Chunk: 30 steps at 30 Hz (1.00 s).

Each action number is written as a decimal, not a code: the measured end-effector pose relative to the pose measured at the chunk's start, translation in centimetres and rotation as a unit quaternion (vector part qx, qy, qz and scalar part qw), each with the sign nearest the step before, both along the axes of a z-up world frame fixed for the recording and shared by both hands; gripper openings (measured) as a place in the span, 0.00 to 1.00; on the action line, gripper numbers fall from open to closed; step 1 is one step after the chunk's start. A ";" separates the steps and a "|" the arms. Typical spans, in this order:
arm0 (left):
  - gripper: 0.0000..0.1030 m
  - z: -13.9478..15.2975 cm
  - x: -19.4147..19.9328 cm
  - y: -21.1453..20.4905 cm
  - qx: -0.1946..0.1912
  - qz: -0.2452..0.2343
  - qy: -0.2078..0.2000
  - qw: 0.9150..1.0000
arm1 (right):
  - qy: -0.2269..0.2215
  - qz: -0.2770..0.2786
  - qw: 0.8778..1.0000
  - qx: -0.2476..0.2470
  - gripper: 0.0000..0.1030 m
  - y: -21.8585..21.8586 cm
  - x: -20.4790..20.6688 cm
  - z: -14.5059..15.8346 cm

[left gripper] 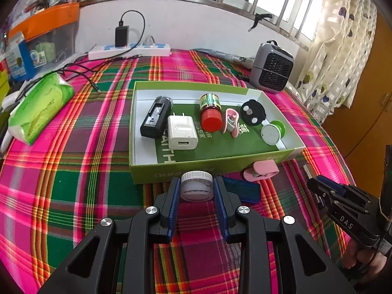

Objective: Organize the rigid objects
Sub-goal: 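Grasp the white round jar with the left tool while the right tool lifts the silver bar, then carry the jar with the left tool while the right tool carries the bar into the green box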

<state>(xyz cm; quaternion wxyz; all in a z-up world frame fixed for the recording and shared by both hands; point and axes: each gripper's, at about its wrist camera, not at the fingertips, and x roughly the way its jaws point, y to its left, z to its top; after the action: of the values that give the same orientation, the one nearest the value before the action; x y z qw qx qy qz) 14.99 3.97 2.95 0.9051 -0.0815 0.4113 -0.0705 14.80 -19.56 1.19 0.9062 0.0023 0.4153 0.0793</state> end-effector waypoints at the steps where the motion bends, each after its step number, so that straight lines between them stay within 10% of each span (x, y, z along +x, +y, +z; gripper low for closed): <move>1: 0.26 0.1 0.0 0.0 0.000 0.000 -0.002 1.000 | -0.002 0.001 1.000 0.000 0.23 0.0 0.0 0.1; 30: 0.26 5.0 2.9 1.9 0.010 0.014 -0.059 0.998 | -0.055 0.072 0.996 0.022 0.23 3.2 2.4 5.6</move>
<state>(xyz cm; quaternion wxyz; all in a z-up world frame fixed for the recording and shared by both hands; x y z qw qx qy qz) 17.90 5.91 7.98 0.9297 -0.0739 0.3563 -0.0579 17.19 -16.37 6.80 0.9194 -0.0117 0.3618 0.1537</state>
